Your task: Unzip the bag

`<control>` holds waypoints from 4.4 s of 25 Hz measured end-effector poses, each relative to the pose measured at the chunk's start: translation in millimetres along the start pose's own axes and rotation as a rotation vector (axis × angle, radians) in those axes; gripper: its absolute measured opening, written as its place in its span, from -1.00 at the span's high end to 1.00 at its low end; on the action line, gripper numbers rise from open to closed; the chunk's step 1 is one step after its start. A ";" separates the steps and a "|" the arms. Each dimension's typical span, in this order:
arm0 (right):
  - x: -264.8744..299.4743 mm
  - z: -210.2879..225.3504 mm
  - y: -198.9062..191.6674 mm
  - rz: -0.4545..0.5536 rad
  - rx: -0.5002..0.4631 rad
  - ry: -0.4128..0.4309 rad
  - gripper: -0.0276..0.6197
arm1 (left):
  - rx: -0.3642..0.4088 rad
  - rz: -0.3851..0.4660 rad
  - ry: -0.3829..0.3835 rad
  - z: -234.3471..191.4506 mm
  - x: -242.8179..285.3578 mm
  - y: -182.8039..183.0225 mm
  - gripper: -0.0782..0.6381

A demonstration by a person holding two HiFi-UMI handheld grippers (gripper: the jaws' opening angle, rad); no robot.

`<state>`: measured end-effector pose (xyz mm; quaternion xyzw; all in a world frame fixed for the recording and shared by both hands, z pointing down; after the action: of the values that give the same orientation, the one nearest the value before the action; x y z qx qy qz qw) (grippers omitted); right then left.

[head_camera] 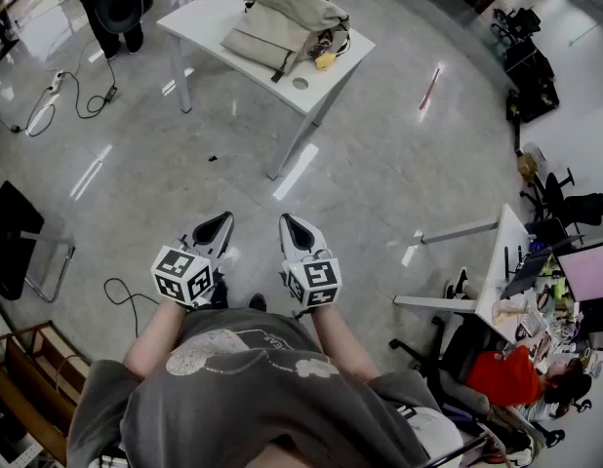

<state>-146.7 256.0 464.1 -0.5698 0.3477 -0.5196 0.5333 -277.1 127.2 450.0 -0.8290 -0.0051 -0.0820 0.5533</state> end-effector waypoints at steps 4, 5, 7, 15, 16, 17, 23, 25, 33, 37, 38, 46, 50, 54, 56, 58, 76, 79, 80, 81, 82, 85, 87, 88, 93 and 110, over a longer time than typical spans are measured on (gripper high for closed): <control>1.3 2.6 2.3 0.003 0.004 -0.005 0.92 | 0.010 0.000 -0.005 -0.2 5.8 3.8 0.76; 1.4 3.3 1.8 0.001 0.006 -0.007 0.92 | 0.010 -0.002 -0.006 -0.5 7.4 3.6 0.76; 0.5 4.8 0.5 -0.004 0.008 -0.010 0.92 | 0.009 -0.008 -0.008 0.1 10.2 2.3 0.76; -3.9 7.7 -1.9 -0.015 0.010 -0.031 0.92 | 0.005 -0.009 -0.018 1.4 12.3 1.8 0.76; -3.2 6.9 -1.6 -0.015 0.009 -0.032 0.92 | 0.003 -0.010 -0.017 0.0 12.2 2.0 0.76; -2.8 6.2 -0.8 -0.012 0.008 -0.036 0.91 | 0.000 -0.011 -0.016 -1.5 12.2 2.0 0.76; -3.4 8.2 5.8 0.051 0.011 -0.107 0.91 | -0.010 0.010 -0.050 -7.0 13.8 3.3 0.76; 0.9 11.3 2.8 0.039 0.031 -0.138 0.91 | 0.001 0.013 -0.059 -12.0 14.5 6.2 0.76; 27.7 5.6 -4.3 0.026 0.085 -0.230 0.91 | -0.003 0.014 -0.026 -58.8 0.0 15.7 0.76; 38.9 0.6 -0.9 0.033 0.082 -0.266 0.91 | 0.010 -0.003 -0.050 -77.9 -4.4 17.5 0.76; 42.0 1.2 -0.3 0.033 0.084 -0.276 0.91 | 0.015 -0.009 -0.054 -82.5 -3.4 17.7 0.76; 70.6 31.2 -2.3 0.020 0.097 -0.295 0.91 | -0.004 -0.009 -0.050 -103.0 31.4 20.0 0.76; 102.0 64.9 -6.8 0.014 0.110 -0.278 0.91 | -0.016 -0.010 -0.021 -118.9 63.8 18.3 0.76; 140.4 113.3 2.4 0.020 0.121 -0.249 0.91 | -0.017 0.001 0.008 -133.7 112.7 28.3 0.76; 160.7 141.1 12.1 0.027 0.118 -0.233 0.91 | -0.005 0.008 0.022 -139.2 141.8 38.5 0.76; 180.1 169.2 20.7 0.029 0.117 -0.216 0.91 | 0.005 0.015 0.039 -143.9 171.1 48.6 0.76; 321.0 336.3 56.5 -0.010 0.119 0.043 0.91 | 0.053 0.020 0.157 -169.1 388.6 77.6 0.56; 337.5 339.2 71.3 -0.010 0.122 0.070 0.91 | 0.086 -0.025 0.145 -172.5 410.4 89.0 0.46; 344.6 337.2 74.6 -0.013 0.122 0.076 0.91 | 0.100 -0.041 0.144 -178.3 416.4 92.0 0.44; 351.6 334.6 77.2 -0.019 0.122 0.079 0.91 | 0.114 -0.055 0.148 -185.5 422.0 94.6 0.43; 357.4 332.4 78.5 -0.025 0.121 0.081 0.91 | 0.127 -0.066 0.154 -193.1 427.6 96.2 0.43; 365.3 334.9 73.9 -0.041 0.116 0.072 0.91 | 0.162 -0.096 0.166 -209.2 448.0 89.8 0.41; 371.0 342.4 69.0 -0.048 0.114 0.058 0.91 | 0.173 -0.121 0.158 -218.4 465.6 81.5 0.39; 376.5 345.9 68.4 -0.051 0.113 0.051 0.91 | 0.173 -0.132 0.152 -224.4 474.6 79.1 0.37; 414.7 357.8 76.6 -0.083 0.110 0.029 0.91 | 0.171 -0.174 0.146 -255.8 513.6 82.6 0.28; 508.3 363.9 61.1 -0.186 0.145 0.113 0.67 | 0.139 -0.294 -0.025 -309.3 549.6 81.5 0.65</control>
<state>324.3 -149.0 557.0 -0.5293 0.2841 -0.6221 0.5021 232.8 -233.6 568.9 -0.7799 -0.1387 -0.1513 0.5913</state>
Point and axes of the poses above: the fingertips, and each gripper's own axes: x forward along the fingers, z to its right, y out of its top, the point moved 6 cm from there along -x, backward along the fingers, and after that the axes turned 5 degrees about z, right-handed, at the moved point
